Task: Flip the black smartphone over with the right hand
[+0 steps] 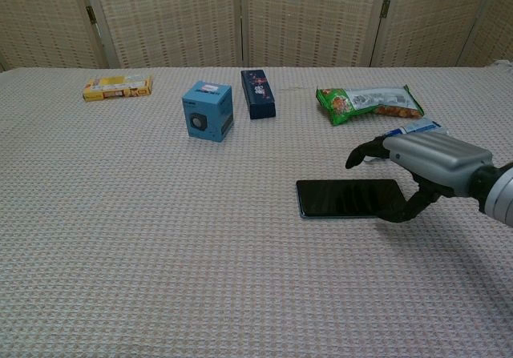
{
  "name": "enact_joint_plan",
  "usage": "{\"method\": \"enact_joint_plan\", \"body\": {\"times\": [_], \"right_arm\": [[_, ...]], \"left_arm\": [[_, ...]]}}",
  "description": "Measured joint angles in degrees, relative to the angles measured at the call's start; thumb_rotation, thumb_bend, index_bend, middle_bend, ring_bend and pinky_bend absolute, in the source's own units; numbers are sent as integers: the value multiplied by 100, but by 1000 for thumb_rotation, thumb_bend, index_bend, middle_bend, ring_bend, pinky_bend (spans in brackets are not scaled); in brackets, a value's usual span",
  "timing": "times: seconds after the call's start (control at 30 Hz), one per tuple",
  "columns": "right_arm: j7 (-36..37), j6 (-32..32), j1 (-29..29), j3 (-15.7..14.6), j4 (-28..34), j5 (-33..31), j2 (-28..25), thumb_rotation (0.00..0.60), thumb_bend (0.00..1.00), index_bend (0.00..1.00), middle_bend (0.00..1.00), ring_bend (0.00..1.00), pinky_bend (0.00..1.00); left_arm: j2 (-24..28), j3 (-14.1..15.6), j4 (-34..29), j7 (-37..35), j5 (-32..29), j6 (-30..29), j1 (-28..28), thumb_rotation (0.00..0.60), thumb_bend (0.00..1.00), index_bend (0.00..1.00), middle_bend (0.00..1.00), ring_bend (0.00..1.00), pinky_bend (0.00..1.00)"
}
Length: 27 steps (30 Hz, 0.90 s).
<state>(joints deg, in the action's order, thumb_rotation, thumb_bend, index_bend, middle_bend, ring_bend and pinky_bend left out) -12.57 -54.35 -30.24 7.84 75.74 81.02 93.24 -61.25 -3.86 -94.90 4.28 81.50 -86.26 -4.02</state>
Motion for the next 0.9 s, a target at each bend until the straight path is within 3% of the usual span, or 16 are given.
{"method": "enact_joint_plan", "body": {"times": [0.9], "right_arm": [[-723, 74, -313, 8, -533, -731, 682, 600, 177, 238, 240, 118, 167]], "left_arm": [[-12, 12, 211, -231, 57, 11, 40, 600, 211, 233, 145, 150, 195]]}}
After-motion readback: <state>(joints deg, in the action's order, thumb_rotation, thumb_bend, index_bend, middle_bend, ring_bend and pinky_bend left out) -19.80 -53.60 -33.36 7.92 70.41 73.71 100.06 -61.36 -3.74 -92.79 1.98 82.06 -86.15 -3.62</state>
